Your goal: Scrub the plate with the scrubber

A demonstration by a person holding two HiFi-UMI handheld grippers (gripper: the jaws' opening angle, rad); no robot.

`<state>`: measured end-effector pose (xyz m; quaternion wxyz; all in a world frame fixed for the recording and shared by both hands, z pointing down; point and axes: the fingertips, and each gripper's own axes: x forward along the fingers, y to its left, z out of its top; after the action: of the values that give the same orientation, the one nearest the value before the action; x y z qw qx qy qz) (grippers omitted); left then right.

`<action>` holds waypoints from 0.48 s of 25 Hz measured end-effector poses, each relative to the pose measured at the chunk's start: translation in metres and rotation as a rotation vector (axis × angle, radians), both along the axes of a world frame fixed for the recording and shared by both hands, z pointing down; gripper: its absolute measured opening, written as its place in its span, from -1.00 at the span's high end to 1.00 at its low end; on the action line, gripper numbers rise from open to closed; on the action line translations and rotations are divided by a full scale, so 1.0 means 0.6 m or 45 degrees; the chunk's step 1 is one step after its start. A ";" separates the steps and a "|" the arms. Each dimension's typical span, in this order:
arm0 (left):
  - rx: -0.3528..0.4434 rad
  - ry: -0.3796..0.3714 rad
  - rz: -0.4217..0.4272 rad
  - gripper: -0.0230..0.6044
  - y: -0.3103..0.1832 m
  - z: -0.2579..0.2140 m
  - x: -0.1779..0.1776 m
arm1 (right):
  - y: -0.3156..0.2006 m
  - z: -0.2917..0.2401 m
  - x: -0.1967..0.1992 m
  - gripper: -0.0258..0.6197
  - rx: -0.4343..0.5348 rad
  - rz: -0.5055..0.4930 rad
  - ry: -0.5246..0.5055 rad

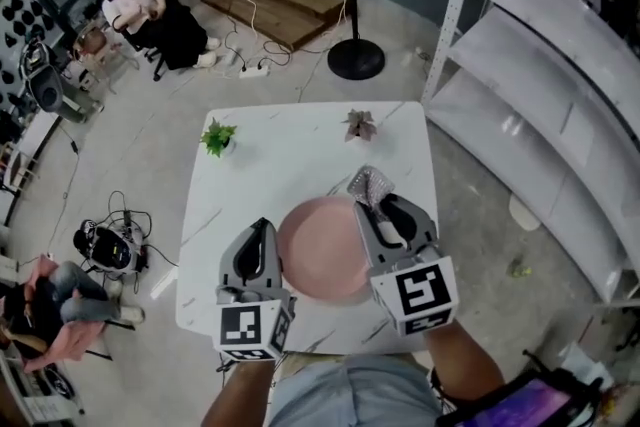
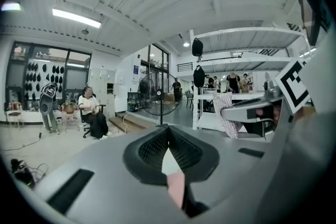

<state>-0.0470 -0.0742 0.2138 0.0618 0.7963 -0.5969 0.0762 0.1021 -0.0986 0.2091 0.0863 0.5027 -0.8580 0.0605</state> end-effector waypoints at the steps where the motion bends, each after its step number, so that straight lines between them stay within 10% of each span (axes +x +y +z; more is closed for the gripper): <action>1: -0.021 0.000 0.002 0.90 -0.007 0.015 -0.005 | -0.007 0.011 -0.005 0.61 -0.015 -0.003 0.012; 12: -0.291 0.038 0.032 0.90 -0.056 0.180 -0.050 | -0.037 0.189 -0.069 0.61 -0.329 -0.037 0.152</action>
<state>-0.0771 -0.1078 0.3219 0.1599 0.7925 -0.5734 0.1327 0.0605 -0.1210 0.3223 0.2022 0.4776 -0.8436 0.1393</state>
